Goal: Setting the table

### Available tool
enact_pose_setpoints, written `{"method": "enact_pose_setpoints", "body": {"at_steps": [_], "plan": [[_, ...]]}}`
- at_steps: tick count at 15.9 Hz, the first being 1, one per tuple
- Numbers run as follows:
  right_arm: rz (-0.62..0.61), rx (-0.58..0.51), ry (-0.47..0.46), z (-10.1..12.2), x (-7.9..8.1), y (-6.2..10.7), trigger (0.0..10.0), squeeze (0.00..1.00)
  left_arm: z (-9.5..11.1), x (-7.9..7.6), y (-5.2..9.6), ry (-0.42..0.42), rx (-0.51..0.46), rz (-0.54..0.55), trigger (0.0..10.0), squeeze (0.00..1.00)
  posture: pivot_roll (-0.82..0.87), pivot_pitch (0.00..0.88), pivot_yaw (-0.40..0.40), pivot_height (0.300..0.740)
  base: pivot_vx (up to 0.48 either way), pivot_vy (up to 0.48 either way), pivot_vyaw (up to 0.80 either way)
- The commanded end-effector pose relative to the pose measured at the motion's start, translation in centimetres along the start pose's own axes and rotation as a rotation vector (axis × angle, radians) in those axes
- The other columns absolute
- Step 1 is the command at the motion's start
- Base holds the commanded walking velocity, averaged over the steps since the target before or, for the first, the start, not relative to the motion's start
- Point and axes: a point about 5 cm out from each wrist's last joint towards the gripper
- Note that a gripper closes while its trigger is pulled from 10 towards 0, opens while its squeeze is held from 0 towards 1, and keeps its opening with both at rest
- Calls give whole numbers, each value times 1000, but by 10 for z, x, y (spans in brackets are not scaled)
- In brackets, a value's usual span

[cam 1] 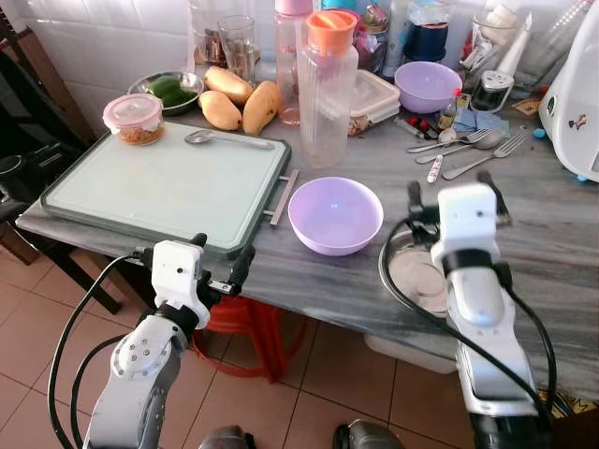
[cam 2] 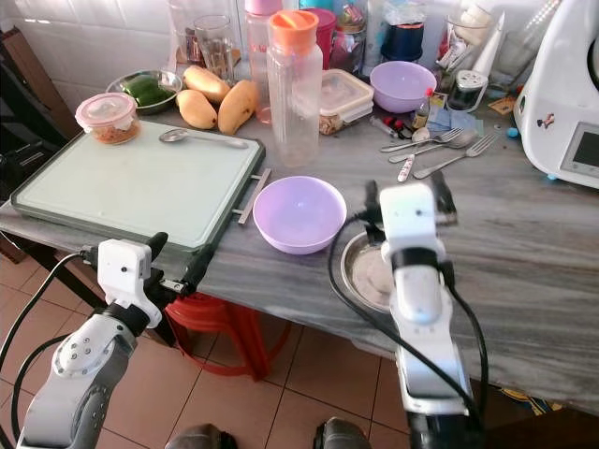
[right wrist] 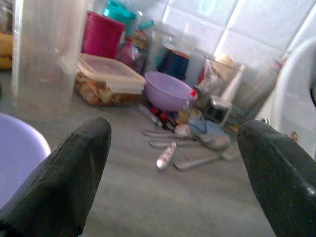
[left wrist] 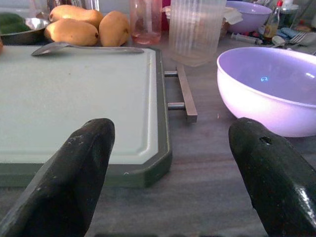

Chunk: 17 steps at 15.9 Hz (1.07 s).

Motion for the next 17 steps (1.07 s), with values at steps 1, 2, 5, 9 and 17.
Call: {"method": "enact_pose_setpoints", "body": {"at_steps": [1,2,5,9,17], "plan": [[-39,13,-14,2,-6,3,10000,1000,0,1,-1,-10,3,1,10000,0,16,2,35,740,0,0,0],[-49,47,-25,-3,-7,7,10000,1000,0,1,-1,-10,2,-1,10000,0,15,1,36,740,0,0,0],[-56,175,-80,-21,-9,18,10000,1000,0,1,-2,-12,3,-8,10000,0,15,2,38,740,0,0,0],[-38,269,-134,-34,-5,23,10000,1000,0,1,-1,-14,5,-13,10000,0,17,4,41,740,0,0,0],[127,388,-256,-43,20,29,10000,1000,0,-1,-1,-17,14,-19,10000,0,20,7,41,740,0,0,0]]}}
Point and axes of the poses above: a point about 5 cm out from each wrist's last joint towards the gripper, its own y axis pointing back from the gripper into the wrist, its own z axis along the axis of the wrist's last joint, x = y × z, and after that the axes turned 8 degrees about y, right-handed
